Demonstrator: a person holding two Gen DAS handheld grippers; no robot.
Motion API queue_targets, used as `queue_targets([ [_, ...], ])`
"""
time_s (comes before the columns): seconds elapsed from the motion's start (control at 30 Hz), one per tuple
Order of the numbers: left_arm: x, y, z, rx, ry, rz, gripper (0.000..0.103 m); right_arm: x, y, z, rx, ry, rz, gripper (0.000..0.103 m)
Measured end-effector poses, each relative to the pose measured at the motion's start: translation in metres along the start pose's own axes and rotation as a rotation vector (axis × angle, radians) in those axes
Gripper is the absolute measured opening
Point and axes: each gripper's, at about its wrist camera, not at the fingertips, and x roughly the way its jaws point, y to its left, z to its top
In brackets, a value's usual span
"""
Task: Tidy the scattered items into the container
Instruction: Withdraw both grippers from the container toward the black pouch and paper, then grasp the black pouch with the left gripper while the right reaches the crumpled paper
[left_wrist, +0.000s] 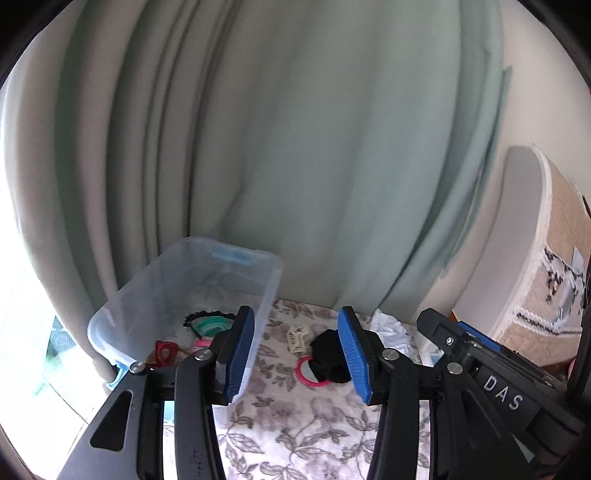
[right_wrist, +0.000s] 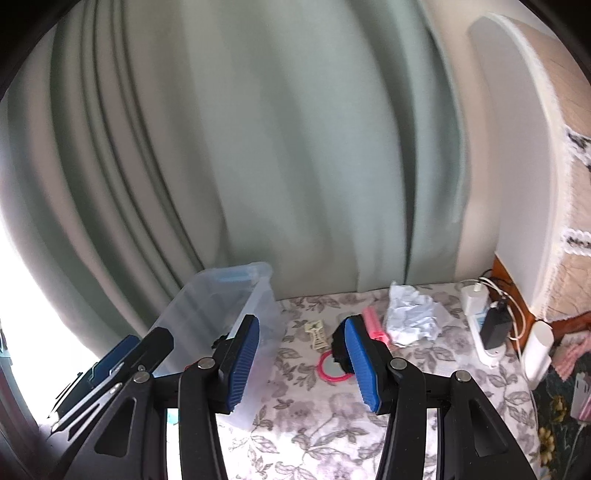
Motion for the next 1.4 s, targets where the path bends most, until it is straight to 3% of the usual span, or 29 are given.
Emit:
queue_targets([
  [0.2, -0.022, -0.026, -0.001, 0.049, 0.007, -0.019, 0.059, -0.009, -0.029, 0.001, 0.052, -0.013, -0.021, 0.053],
  [0.37, -0.065, -0.041, 0.002, 0.072, 0.031, -0.027, 0.063, -0.013, -0.058, 0.0, 0.108, -0.013, -0.054, 0.054],
  [0.57, -0.058, -0.054, -0.007, 0.097, 0.083, -0.029, 0.064, -0.005, -0.091, -0.007, 0.178, 0.012, -0.1, 0.058],
  [0.93, -0.004, -0.066, -0.031, 0.129, 0.208, -0.037, 0.064, 0.038, -0.128, -0.026, 0.222, 0.115, -0.15, 0.062],
  [1.4, 0.099, -0.081, -0.073, 0.2, 0.372, -0.041, 0.064, 0.115, -0.157, -0.045, 0.225, 0.248, -0.175, 0.065],
])
